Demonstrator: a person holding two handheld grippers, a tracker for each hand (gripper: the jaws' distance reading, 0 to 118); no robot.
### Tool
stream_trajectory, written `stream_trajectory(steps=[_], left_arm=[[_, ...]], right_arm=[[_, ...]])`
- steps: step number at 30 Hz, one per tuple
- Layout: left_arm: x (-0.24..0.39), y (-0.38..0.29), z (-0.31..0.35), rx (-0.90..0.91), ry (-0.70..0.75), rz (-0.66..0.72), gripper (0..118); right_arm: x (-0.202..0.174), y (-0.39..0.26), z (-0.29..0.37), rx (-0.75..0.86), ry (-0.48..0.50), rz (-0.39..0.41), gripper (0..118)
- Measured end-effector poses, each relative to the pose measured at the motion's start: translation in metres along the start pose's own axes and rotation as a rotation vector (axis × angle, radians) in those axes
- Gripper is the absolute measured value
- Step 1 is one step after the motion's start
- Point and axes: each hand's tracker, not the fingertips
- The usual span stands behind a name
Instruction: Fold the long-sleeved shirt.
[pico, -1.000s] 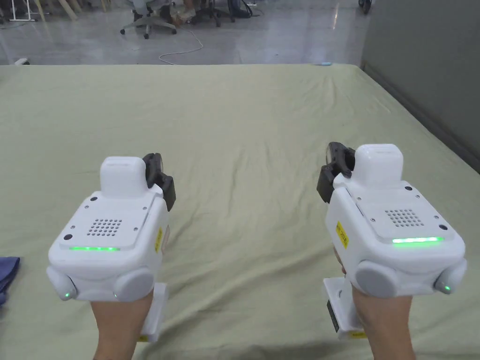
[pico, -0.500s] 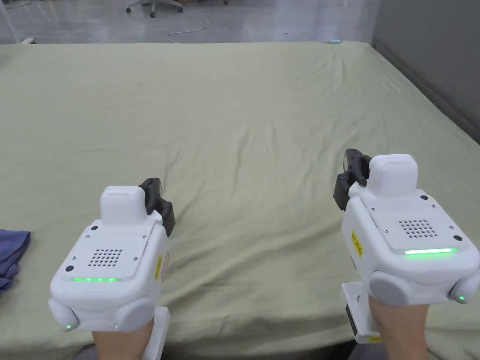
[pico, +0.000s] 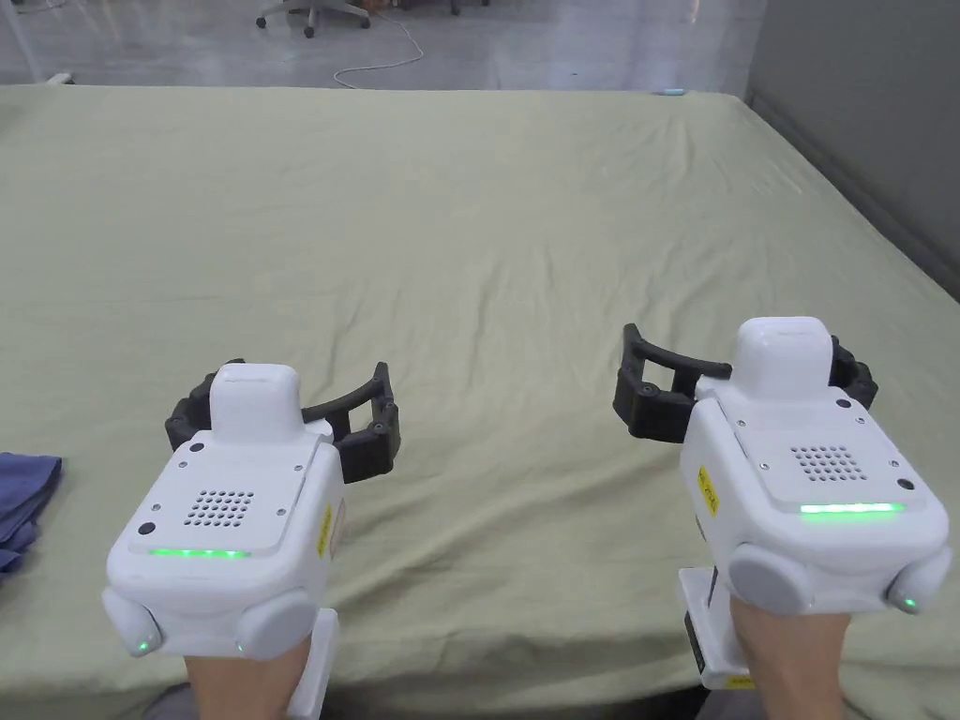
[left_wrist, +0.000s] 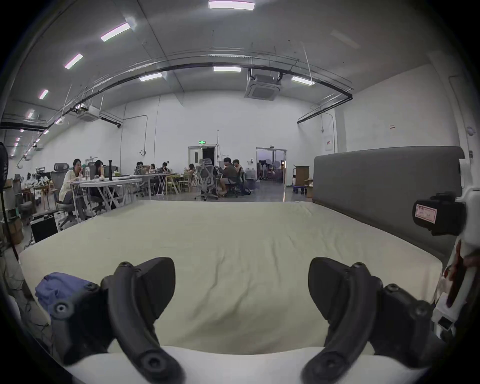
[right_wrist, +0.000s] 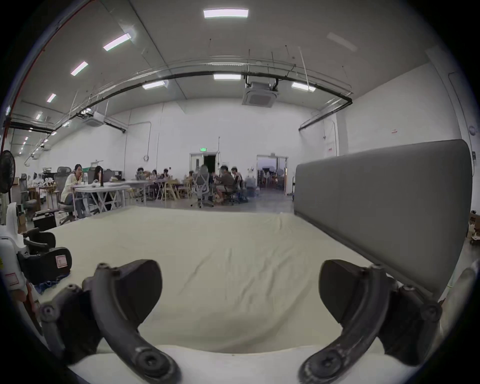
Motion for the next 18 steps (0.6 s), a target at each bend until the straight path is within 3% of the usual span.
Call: stream_trajectory(steps=[1, 18], left_arm=[[-0.001, 0.0, 0.0, 0.006, 0.01, 0.0, 118], [0.003, -0.003, 0.0, 0.069, 0.003, -0.065, 118]], right_arm=[[-0.002, 0.002, -0.002, -0.006, -0.007, 0.01, 118], [-0.01, 0.006, -0.005, -0.007, -0.011, 0.052, 118]])
